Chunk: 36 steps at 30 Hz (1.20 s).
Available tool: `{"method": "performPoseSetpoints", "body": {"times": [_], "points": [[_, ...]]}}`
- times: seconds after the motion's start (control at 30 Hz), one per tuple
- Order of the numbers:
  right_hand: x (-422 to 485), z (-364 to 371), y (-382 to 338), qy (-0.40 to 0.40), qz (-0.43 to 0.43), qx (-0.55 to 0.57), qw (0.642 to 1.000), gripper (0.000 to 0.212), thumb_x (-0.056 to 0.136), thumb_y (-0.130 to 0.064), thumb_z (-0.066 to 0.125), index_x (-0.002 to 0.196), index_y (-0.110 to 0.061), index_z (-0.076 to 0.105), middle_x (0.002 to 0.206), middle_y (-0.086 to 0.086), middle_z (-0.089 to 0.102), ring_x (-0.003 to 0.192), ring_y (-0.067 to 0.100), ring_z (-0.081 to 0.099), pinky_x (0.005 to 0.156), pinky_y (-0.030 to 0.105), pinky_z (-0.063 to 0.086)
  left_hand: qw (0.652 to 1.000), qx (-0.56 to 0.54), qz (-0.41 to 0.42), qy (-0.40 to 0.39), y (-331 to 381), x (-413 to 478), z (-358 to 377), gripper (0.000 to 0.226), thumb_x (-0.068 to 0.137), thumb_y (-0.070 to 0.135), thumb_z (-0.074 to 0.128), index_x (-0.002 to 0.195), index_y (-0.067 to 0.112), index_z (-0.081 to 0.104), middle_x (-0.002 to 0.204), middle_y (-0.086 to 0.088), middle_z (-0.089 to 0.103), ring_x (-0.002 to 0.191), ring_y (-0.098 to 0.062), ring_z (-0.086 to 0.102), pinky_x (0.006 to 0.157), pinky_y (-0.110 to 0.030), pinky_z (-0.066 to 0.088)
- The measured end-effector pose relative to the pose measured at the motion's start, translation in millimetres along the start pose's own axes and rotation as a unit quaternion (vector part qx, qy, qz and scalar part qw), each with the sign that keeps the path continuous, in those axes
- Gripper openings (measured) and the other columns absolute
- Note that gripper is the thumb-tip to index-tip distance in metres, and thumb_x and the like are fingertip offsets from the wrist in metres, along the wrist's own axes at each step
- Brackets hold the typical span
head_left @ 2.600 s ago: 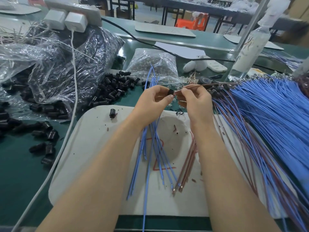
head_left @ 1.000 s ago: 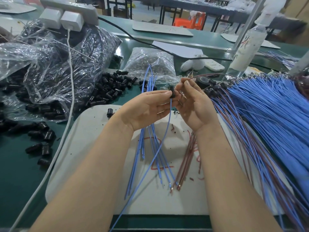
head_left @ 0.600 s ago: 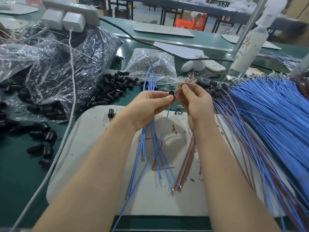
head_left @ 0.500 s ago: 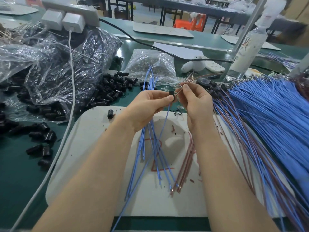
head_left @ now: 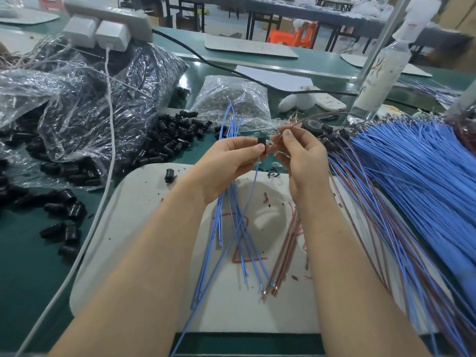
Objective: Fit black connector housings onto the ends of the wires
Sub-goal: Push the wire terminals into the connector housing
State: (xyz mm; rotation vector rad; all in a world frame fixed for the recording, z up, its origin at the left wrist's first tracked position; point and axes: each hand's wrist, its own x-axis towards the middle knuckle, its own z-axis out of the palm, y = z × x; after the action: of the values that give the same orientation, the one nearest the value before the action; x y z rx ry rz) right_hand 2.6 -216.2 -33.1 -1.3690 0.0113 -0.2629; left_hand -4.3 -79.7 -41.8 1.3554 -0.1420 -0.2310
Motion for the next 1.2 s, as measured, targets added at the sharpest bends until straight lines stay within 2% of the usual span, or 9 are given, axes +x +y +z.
{"method": "performPoseSetpoints", "body": {"times": [0.1, 0.2, 0.33, 0.43, 0.5, 0.6, 0.87, 1.07, 1.2], "points": [[-2, 2, -1, -0.028, 0.013, 0.024, 0.999, 0.021, 0.098, -0.002, 0.045, 0.086, -0.011, 0.06, 0.075, 0.004, 0.061, 0.063, 0.008, 0.06, 0.061, 0.018, 0.05, 0.999, -0.034, -0.005, -0.028, 2, -2, -1, 0.01, 0.091, 0.011, 0.057, 0.093, 0.012, 0.067, 0.092, 0.0, 0.072, 0.094, -0.012, 0.067, 0.094, -0.026, 0.05], [-2, 2, -4, -0.059, 0.053, 0.108, 0.991, 0.022, 0.099, -0.003, 0.043, 0.087, -0.01, 0.06, 0.068, 0.0, 0.063, 0.062, 0.007, 0.06, 0.057, 0.016, 0.05, 0.996, -0.073, -0.019, -0.052, 4, -4, -1, 0.011, 0.093, 0.011, 0.054, 0.093, 0.013, 0.065, 0.092, 0.001, 0.073, 0.091, -0.011, 0.069, 0.086, -0.023, 0.053], [-3, -2, -9, -0.106, 0.114, 0.238, 0.959, 0.021, 0.099, -0.007, 0.042, 0.09, -0.01, 0.061, 0.067, -0.001, 0.065, 0.059, 0.011, 0.061, 0.055, 0.019, 0.051, 0.984, -0.138, -0.053, -0.097, 6, -6, -2, 0.017, 0.089, 0.019, 0.052, 0.099, 0.013, 0.064, 0.099, 0.001, 0.072, 0.094, -0.011, 0.067, 0.09, -0.026, 0.051], [-4, -2, -10, -0.132, 0.134, 0.279, 0.942, 0.015, 0.095, -0.009, 0.046, 0.091, -0.012, 0.06, 0.07, -0.001, 0.064, 0.061, 0.012, 0.06, 0.051, 0.019, 0.049, 0.972, -0.173, -0.069, -0.143, 6, -8, -1, 0.027, 0.083, 0.024, 0.052, 0.104, 0.012, 0.063, 0.102, 0.001, 0.072, 0.096, -0.011, 0.066, 0.089, -0.026, 0.051], [-4, -2, -10, -0.15, 0.137, 0.287, 0.936, 0.01, 0.085, -0.014, 0.053, 0.092, -0.013, 0.06, 0.07, -0.002, 0.063, 0.059, 0.011, 0.061, 0.049, 0.018, 0.048, 0.966, -0.187, -0.068, -0.165, 7, -9, 0, 0.029, 0.083, 0.024, 0.051, 0.106, 0.01, 0.062, 0.104, 0.0, 0.072, 0.096, -0.011, 0.066, 0.087, -0.026, 0.052], [-4, -3, -10, -0.165, 0.133, 0.285, 0.935, 0.015, 0.079, -0.019, 0.056, 0.092, -0.014, 0.06, 0.07, -0.004, 0.064, 0.061, 0.01, 0.063, 0.052, 0.016, 0.049, 0.96, -0.209, -0.064, -0.174, 7, -10, 1, 0.027, 0.084, 0.024, 0.05, 0.099, 0.014, 0.069, 0.107, -0.001, 0.071, 0.1, -0.012, 0.065, 0.097, -0.029, 0.047], [-3, -3, -9, -0.176, 0.133, 0.288, 0.932, 0.015, 0.079, -0.019, 0.055, 0.093, -0.015, 0.059, 0.071, -0.004, 0.065, 0.061, 0.01, 0.063, 0.058, 0.016, 0.051, 0.958, -0.216, -0.07, -0.173, 8, -9, 1, 0.025, 0.083, 0.025, 0.052, 0.091, 0.016, 0.074, 0.1, 0.003, 0.072, 0.096, -0.011, 0.064, 0.092, -0.027, 0.049], [-3, -4, -9, -0.173, 0.133, 0.281, 0.935, 0.014, 0.08, -0.019, 0.055, 0.093, -0.015, 0.06, 0.072, -0.004, 0.064, 0.061, 0.01, 0.063, 0.05, 0.016, 0.049, 0.958, -0.214, -0.067, -0.176, 8, -10, 0, 0.025, 0.083, 0.025, 0.054, 0.1, 0.015, 0.068, 0.103, 0.002, 0.071, 0.097, -0.011, 0.064, 0.088, -0.026, 0.051], [-2, -4, -8, -0.166, 0.132, 0.275, 0.938, 0.011, 0.09, -0.017, 0.05, 0.092, -0.015, 0.06, 0.07, -0.004, 0.063, 0.06, 0.009, 0.063, 0.05, 0.017, 0.048, 0.961, -0.204, -0.065, -0.177, 8, -10, 0, 0.024, 0.082, 0.026, 0.054, 0.098, 0.016, 0.07, 0.104, 0.002, 0.071, 0.097, -0.011, 0.064, 0.087, -0.026, 0.051]]}}
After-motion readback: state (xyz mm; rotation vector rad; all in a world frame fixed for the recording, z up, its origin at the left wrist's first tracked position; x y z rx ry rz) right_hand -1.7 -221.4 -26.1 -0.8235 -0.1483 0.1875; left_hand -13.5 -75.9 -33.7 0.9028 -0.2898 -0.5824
